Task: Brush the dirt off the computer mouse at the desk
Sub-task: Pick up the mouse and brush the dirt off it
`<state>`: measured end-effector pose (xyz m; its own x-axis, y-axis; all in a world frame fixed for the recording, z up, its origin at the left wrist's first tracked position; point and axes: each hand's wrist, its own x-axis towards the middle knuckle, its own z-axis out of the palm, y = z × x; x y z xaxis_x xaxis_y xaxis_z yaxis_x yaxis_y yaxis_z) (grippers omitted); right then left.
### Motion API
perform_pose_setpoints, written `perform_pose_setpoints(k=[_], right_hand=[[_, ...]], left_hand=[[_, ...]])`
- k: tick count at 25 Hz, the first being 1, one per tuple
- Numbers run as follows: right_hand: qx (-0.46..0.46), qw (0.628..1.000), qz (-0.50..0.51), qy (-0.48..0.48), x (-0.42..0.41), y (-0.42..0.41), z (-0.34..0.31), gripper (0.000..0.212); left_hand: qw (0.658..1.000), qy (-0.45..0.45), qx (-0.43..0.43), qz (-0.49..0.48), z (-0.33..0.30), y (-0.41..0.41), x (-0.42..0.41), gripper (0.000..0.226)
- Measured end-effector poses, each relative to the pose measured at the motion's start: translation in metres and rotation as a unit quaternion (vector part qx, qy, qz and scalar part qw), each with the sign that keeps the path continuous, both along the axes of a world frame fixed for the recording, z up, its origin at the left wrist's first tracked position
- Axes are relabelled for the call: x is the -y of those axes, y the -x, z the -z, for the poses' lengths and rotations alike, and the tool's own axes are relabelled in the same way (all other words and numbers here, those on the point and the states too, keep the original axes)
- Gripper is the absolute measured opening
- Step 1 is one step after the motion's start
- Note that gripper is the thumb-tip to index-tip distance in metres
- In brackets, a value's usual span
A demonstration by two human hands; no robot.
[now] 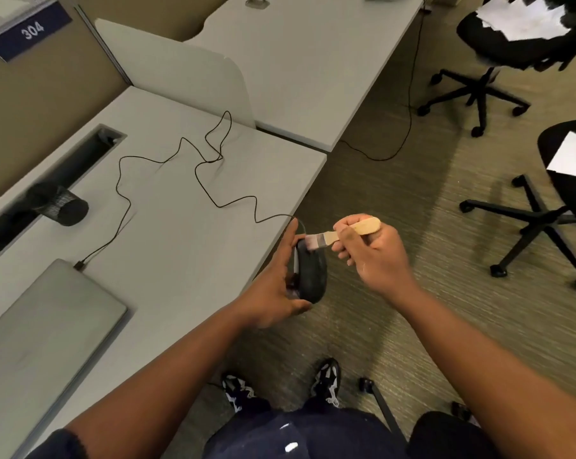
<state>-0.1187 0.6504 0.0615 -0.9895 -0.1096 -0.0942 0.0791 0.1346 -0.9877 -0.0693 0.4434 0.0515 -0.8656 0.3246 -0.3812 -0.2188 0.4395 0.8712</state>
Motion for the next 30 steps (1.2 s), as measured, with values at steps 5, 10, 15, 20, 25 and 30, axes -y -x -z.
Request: perform_pose_setpoints(k=[5,10,15,20,25,30], right_hand=[[-0.066,0.992,-0.015,-0.107,0.003,0.000,0.000,0.019],[-0.070,0.990,0.020,-0.120,0.007,0.002,0.002,0.016],[-0.085,0.989,0.034,-0.113,0.009,-0.001,0.007,0.013],[-0.099,0.986,0.040,-0.130,0.008,-0.004,0.012,0.008],[-0.096,0.988,0.032,-0.120,0.009,-0.008,0.015,0.005],[-0.076,0.992,0.048,-0.087,0.009,-0.009,0.009,0.011]], left_hand=[[1.000,0.020,-0.008,0.017,-0.002,-0.001,0.000,0.143],[0.999,0.040,-0.004,0.024,-0.005,-0.002,0.001,0.145],[0.999,0.035,0.004,0.023,-0.006,0.000,-0.001,0.146],[0.999,0.030,0.006,0.019,-0.006,0.001,0.000,0.147],[1.000,0.023,0.009,0.019,-0.006,0.002,-0.001,0.146],[1.000,0.022,0.008,0.016,-0.005,0.003,0.000,0.146]])
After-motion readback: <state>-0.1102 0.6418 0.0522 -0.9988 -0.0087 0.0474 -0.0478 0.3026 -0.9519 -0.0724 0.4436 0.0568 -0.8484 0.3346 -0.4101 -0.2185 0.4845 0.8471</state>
